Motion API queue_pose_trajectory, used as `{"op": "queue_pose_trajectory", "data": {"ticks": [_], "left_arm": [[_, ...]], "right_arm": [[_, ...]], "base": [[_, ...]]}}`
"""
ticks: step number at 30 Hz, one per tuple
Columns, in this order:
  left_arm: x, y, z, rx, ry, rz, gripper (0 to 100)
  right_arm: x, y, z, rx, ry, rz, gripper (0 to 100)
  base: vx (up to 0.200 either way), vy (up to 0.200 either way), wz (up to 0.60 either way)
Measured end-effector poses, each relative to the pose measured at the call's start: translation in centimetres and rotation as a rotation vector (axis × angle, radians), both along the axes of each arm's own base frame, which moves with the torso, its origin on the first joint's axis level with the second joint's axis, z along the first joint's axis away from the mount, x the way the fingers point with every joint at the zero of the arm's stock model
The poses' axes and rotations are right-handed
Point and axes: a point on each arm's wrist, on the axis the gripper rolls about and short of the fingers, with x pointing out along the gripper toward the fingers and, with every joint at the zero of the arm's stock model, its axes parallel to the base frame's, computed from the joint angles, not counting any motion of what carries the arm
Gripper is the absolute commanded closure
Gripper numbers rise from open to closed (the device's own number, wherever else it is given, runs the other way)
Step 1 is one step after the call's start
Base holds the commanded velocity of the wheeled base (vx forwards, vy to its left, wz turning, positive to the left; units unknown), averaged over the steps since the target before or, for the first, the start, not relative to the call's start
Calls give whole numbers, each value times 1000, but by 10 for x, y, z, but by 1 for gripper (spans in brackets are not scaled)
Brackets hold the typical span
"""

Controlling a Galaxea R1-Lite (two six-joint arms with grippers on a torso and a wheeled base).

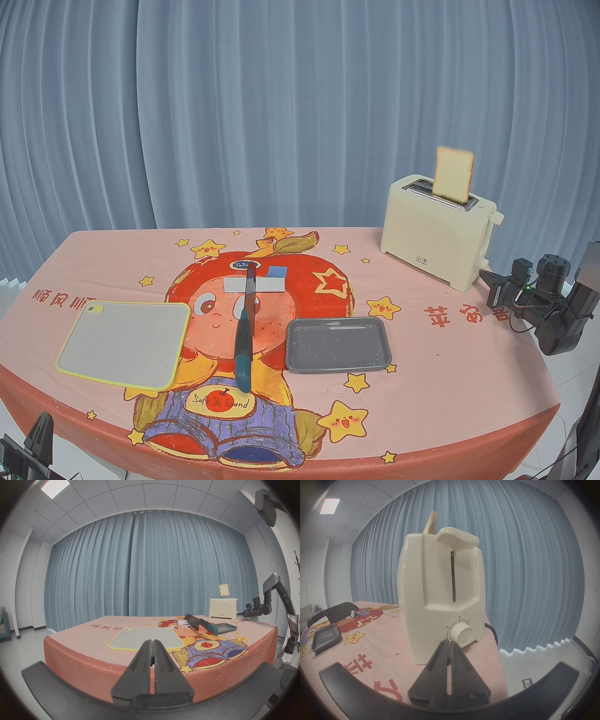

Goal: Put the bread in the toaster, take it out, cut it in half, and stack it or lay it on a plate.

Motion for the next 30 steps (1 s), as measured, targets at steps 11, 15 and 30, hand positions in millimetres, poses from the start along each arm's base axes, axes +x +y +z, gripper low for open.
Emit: {"op": "queue_pose_trajectory", "data": {"ticks": [11,15,30], "left_arm": [[0,0,0,0,0,0,100],[0,0,0,0,0,0,100],[0,0,0,0,0,0,100]], "right_arm": [[-1,2,-2,-1,7,5,100],[-2,2,-2,-3,7,7,100],[-8,11,3,-12,-47,30,100]], "base": [[0,0,0],[0,0,0],[0,0,0]]}}
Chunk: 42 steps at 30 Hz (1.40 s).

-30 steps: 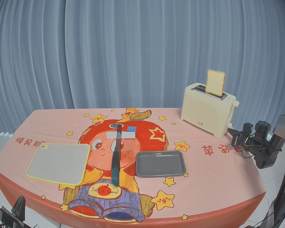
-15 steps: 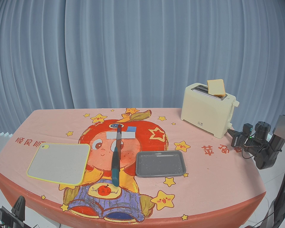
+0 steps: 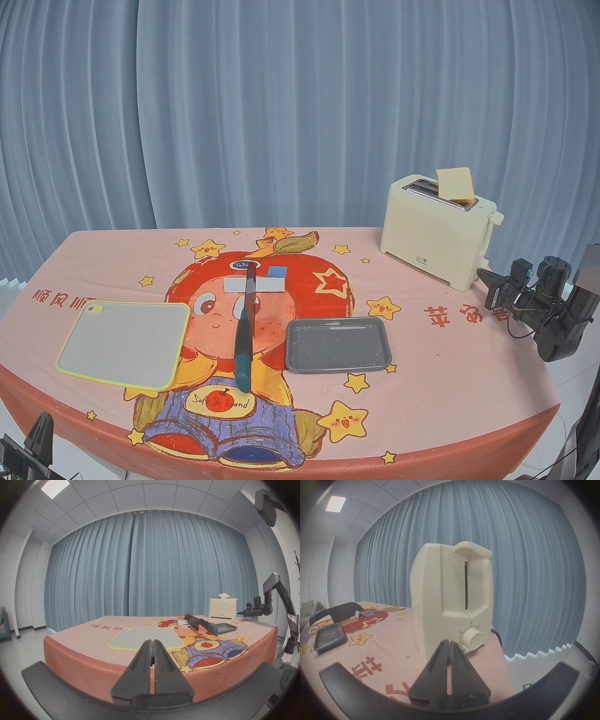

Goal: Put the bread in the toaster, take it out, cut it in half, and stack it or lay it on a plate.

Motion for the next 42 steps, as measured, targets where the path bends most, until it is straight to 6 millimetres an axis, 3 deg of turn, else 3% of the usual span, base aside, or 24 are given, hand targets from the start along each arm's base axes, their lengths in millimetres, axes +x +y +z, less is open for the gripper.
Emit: {"op": "queue_pose_trajectory", "data": {"ticks": [8,35,36,42], "left_arm": [[0,0,0,0,0,0,100],[0,0,0,0,0,0,100],[0,0,0,0,0,0,100],[0,0,0,0,0,0,100]], "right_arm": [[-10,5,3,1,11,10,100],[-55,35,43,4,-46,101,100],[-55,35,44,5,-48,103,0],[-59,37,47,6,-57,110,0]], "base": [[0,0,0],[0,0,0],[0,0,0],[0,0,0]]}}
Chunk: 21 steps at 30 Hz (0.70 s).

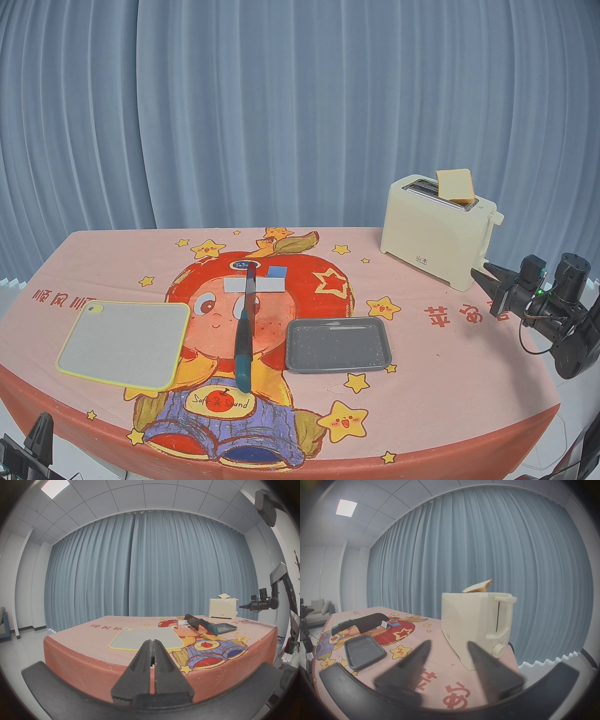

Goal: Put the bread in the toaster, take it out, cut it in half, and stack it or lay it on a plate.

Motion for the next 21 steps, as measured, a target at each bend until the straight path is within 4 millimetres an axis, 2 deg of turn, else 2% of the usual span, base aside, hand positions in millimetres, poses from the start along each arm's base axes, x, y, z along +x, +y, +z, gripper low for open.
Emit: {"op": "queue_pose_trajectory", "data": {"ticks": [12,21], "left_arm": [[0,0,0,0,0,0,100],[0,0,0,0,0,0,100]], "right_arm": [[-13,8,27,52,-66,20,0],[-18,7,37,52,-98,-6,0]], "base": [[0,0,0],[0,0,0]]}}
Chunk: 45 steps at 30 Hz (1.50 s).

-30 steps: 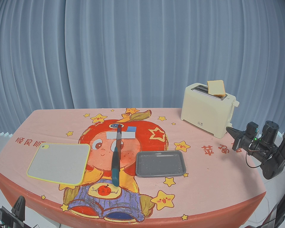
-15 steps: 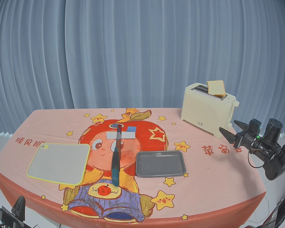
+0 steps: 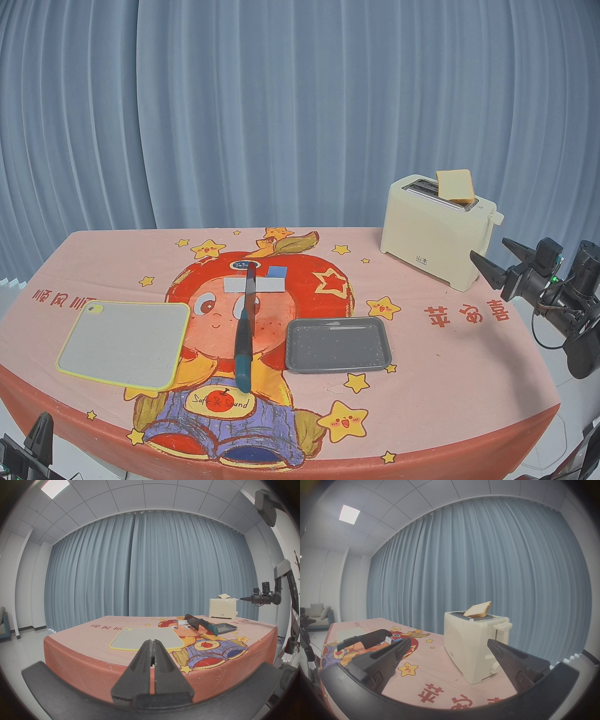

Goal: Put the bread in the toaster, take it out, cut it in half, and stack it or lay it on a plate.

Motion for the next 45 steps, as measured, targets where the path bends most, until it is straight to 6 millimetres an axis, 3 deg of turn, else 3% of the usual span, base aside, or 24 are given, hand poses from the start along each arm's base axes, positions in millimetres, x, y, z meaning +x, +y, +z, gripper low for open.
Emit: {"op": "queue_pose_trajectory", "data": {"ticks": [11,20,26,33,45], "left_arm": [[0,0,0,0,0,0,100],[0,0,0,0,0,0,100],[0,0,0,0,0,0,100],[0,0,0,0,0,0,100],[0,0,0,0,0,0,100]], "right_arm": [[-5,6,5,-8,51,-50,0],[-3,3,24,-13,96,-72,0],[-4,-2,37,-19,156,-93,0],[-3,-9,59,-14,96,-121,0],[15,-28,64,-1,170,-140,0]], "base": [[0,0,0],[0,0,0],[0,0,0],[0,0,0],[0,0,0]]}}
